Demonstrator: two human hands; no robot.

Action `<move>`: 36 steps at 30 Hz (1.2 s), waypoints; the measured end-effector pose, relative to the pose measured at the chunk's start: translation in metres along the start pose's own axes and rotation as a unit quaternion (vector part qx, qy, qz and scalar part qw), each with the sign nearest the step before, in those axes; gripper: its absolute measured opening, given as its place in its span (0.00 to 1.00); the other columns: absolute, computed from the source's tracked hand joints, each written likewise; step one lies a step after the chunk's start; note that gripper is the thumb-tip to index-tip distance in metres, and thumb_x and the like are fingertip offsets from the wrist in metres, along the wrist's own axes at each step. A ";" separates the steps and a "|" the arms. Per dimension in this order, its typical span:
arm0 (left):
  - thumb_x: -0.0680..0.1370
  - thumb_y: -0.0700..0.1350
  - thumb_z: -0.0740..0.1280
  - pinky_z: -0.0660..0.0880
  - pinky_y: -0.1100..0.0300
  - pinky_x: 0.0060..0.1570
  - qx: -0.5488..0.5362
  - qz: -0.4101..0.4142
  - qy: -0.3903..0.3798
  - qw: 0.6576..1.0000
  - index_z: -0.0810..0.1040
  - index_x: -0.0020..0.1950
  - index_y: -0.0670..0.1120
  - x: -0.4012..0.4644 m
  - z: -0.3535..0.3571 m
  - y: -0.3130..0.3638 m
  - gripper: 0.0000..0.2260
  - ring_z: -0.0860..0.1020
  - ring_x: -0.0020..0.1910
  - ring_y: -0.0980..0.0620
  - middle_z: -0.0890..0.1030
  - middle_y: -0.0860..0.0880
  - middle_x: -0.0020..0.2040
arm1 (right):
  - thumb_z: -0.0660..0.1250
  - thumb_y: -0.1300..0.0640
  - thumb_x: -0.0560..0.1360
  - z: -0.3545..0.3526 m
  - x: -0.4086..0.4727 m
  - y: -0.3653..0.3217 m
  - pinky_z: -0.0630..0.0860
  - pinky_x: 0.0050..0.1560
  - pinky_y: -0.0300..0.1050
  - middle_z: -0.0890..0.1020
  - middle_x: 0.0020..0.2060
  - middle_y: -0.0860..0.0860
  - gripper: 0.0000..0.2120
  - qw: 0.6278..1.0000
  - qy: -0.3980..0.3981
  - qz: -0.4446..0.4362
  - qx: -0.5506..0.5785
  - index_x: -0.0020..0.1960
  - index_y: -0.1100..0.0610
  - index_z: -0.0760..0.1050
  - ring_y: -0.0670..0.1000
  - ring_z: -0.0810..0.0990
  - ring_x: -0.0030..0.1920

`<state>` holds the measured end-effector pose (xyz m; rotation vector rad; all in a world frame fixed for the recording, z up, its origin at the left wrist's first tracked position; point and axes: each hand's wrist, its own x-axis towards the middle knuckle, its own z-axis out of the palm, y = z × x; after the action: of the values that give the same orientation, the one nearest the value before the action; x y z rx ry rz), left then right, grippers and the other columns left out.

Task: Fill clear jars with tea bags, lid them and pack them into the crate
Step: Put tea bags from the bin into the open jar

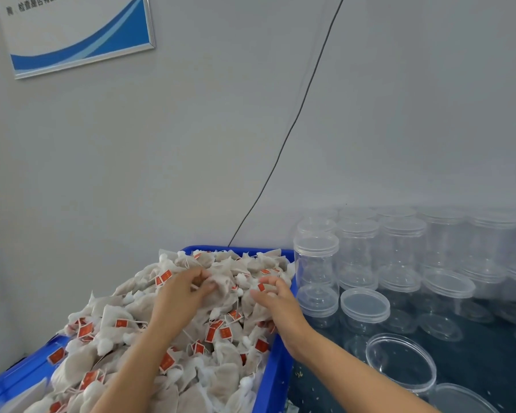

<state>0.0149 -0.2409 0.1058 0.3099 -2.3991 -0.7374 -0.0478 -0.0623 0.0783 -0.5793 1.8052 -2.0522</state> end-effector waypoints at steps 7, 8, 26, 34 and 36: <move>0.74 0.37 0.71 0.79 0.63 0.36 -0.176 0.016 -0.127 0.976 0.83 0.45 0.47 -0.011 0.020 0.040 0.05 0.83 0.37 0.50 0.85 0.49 0.39 | 0.68 0.45 0.73 0.007 -0.004 0.002 0.78 0.52 0.36 0.85 0.51 0.46 0.17 0.995 -0.077 -0.031 0.052 0.60 0.49 0.75 0.44 0.83 0.53; 0.75 0.37 0.70 0.80 0.62 0.36 -0.199 0.009 -0.155 0.968 0.83 0.47 0.46 -0.011 0.019 0.038 0.05 0.83 0.38 0.50 0.85 0.48 0.41 | 0.66 0.45 0.75 0.007 -0.005 0.003 0.78 0.49 0.34 0.85 0.51 0.46 0.15 0.997 -0.059 -0.024 0.050 0.60 0.50 0.75 0.44 0.83 0.52; 0.78 0.40 0.66 0.76 0.62 0.48 0.132 -0.003 -0.017 0.991 0.75 0.44 0.52 -0.001 0.028 -0.006 0.07 0.78 0.44 0.56 0.79 0.54 0.46 | 0.64 0.51 0.79 -0.001 -0.006 0.004 0.72 0.37 0.28 0.79 0.46 0.41 0.03 0.994 -0.063 -0.015 -0.086 0.52 0.45 0.72 0.39 0.79 0.45; 0.72 0.45 0.73 0.76 0.64 0.40 -0.038 0.013 -0.073 0.996 0.80 0.37 0.56 -0.012 0.005 0.029 0.07 0.79 0.36 0.61 0.82 0.57 0.36 | 0.67 0.57 0.77 0.005 -0.010 0.001 0.74 0.50 0.28 0.75 0.57 0.33 0.21 0.982 -0.146 -0.097 -0.070 0.67 0.44 0.66 0.34 0.75 0.56; 0.72 0.42 0.74 0.79 0.62 0.36 -0.107 -0.021 -0.103 0.989 0.82 0.41 0.49 -0.015 0.006 0.036 0.03 0.80 0.33 0.58 0.83 0.50 0.37 | 0.70 0.60 0.74 0.003 -0.008 0.001 0.77 0.48 0.32 0.82 0.51 0.40 0.17 0.978 -0.167 -0.094 -0.085 0.61 0.50 0.73 0.38 0.81 0.51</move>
<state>0.0212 -0.2034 0.1156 0.2031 -2.4818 -1.0830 -0.0388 -0.0611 0.0767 -1.1118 1.7870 -1.7851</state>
